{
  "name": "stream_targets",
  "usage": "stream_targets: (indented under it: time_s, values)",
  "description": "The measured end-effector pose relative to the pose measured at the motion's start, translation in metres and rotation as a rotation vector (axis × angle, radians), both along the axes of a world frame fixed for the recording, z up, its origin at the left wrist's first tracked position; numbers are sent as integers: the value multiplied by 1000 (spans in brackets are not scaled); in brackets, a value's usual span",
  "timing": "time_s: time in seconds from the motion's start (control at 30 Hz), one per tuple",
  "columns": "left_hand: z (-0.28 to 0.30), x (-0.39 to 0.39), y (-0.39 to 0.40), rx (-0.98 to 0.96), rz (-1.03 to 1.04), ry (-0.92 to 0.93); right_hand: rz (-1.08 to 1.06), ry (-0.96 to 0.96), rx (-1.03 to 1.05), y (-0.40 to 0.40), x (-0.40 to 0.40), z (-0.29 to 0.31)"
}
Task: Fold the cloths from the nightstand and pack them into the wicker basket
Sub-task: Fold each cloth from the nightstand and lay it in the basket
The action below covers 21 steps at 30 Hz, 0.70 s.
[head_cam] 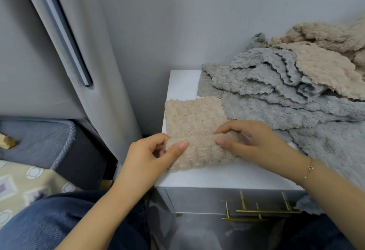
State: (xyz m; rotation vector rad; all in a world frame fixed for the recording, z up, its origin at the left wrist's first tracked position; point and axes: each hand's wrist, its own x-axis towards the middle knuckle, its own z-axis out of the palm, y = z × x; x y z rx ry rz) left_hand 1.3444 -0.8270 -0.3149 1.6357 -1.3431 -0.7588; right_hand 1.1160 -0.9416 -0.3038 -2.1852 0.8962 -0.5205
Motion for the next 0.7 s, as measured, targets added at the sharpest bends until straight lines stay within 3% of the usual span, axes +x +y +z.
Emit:
stream_targets:
  time_s: [0.27, 0.4, 0.47, 0.6, 0.7]
  values:
    - [2, -9, 0, 70, 171, 23, -144, -31, 39, 0, 5, -6]
    - [-3, -5, 1, 13, 184, -58, -120, -52, -48, 1, 4, -5]
    - [-3, -1, 2, -81, 127, -197, -70, -72, -122, 0, 2, -2]
    - [1, 10, 0, -239, -102, -494, 78, 29, -465, -1, -3, -3]
    - [0, 18, 2, -199, -220, -551, 133, 120, -440, -1, -9, 0]
